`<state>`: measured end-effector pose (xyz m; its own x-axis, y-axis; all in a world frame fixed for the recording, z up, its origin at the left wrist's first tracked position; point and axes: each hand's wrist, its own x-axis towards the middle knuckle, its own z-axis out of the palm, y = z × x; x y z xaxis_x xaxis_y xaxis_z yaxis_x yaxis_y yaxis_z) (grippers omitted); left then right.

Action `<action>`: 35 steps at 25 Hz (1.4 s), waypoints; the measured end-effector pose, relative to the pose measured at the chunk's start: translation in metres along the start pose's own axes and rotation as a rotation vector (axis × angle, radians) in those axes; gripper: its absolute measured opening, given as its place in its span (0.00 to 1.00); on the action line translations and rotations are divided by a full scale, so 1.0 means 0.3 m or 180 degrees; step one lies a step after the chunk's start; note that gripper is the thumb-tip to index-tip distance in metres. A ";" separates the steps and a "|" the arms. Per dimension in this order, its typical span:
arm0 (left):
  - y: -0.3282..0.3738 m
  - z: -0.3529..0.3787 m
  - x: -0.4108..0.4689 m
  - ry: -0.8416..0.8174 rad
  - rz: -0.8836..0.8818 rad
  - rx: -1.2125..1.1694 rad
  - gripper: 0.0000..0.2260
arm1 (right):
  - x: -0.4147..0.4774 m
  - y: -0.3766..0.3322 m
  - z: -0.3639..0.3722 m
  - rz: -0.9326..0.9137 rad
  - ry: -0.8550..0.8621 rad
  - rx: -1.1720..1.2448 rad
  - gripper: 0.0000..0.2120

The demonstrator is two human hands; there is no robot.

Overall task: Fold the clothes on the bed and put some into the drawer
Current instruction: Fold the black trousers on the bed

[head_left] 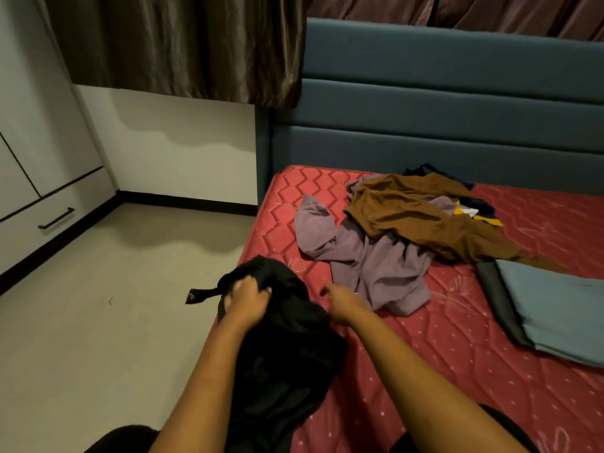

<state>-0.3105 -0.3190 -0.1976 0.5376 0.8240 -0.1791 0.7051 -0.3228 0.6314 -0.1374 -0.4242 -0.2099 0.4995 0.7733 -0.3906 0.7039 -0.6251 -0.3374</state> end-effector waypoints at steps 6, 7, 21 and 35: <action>-0.010 0.296 0.244 -0.0087 0.0496 0.1385 0.21 | 0.292 0.335 0.131 0.0670 -0.0007 -0.0558 0.27; -0.009 0.319 0.325 -0.0094 0.0592 0.1517 0.21 | 0.379 0.344 0.119 0.0562 0.0203 -0.0619 0.26; 0.187 0.647 1.068 0.0987 0.2099 0.1569 0.22 | 1.218 0.879 -0.634 0.1755 0.0653 0.0260 0.41; -0.078 0.297 0.054 0.0061 -0.0237 -0.2964 0.11 | 0.348 0.126 -0.108 -0.0319 -0.0599 0.1266 0.23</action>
<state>-0.2770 -0.3395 -0.2825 0.4923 0.8378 -0.2363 0.0783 0.2277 0.9706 -0.0423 -0.3638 -0.2356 0.3122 0.8223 -0.4757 0.4768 -0.5687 -0.6702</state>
